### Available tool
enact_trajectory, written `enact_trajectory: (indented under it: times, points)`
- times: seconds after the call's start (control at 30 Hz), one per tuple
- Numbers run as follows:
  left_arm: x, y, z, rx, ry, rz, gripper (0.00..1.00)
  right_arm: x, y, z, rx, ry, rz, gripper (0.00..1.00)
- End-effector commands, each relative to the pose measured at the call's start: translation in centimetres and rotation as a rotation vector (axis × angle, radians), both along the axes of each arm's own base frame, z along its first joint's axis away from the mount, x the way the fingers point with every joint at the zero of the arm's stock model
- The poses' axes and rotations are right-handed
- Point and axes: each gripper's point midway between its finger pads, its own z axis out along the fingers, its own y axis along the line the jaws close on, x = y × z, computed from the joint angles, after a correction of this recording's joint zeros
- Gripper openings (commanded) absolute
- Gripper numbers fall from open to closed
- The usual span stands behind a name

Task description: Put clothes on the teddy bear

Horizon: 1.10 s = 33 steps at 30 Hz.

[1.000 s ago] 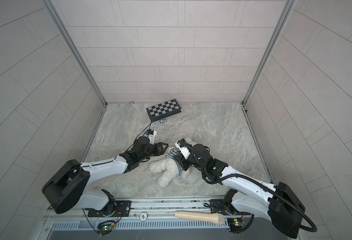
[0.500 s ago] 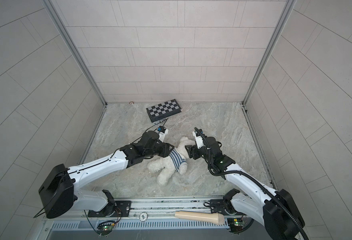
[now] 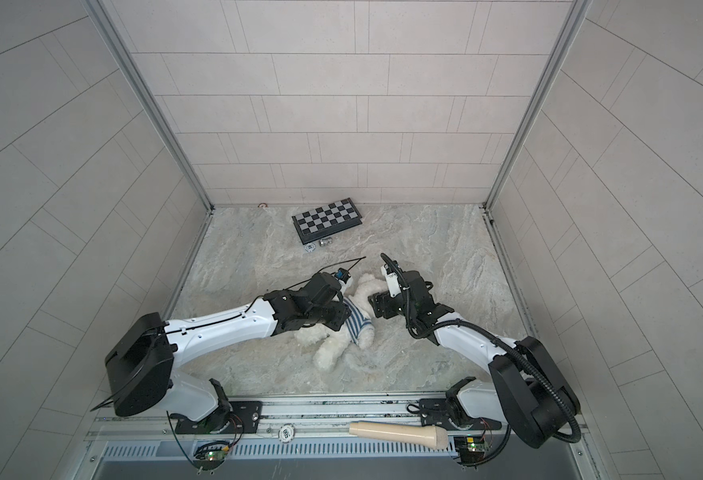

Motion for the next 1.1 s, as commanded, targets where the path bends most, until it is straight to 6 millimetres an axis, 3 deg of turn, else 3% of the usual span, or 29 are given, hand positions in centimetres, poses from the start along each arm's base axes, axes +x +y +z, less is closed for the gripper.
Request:
enact_trajectory:
  times: [0.0,0.13,0.37,0.83,1.07]
  points:
    - [-0.8,1.5,-0.9,0.083,-0.008,-0.006,0.32,0.8,0.5,0.9,0.019,-0.031,0.005,0.79]
    - [-1.7,2.5,-2.0,0.135,-0.001,-0.01,0.26,0.8,0.4,0.4,0.017,-0.021,-0.001,0.71]
    - [-2.5,3.5,-3.2,0.162,0.011,-0.004,0.23,0.8,0.4,0.3,0.019,-0.018,0.001,0.45]
    - [-3.9,5.1,-4.5,0.147,0.037,0.026,0.21,0.3,2.0,3.1,0.089,-0.066,0.087,0.0]
    - [-4.4,5.6,-5.0,0.131,0.05,0.041,0.2,-1.4,2.9,6.0,0.091,-0.191,0.167,0.0]
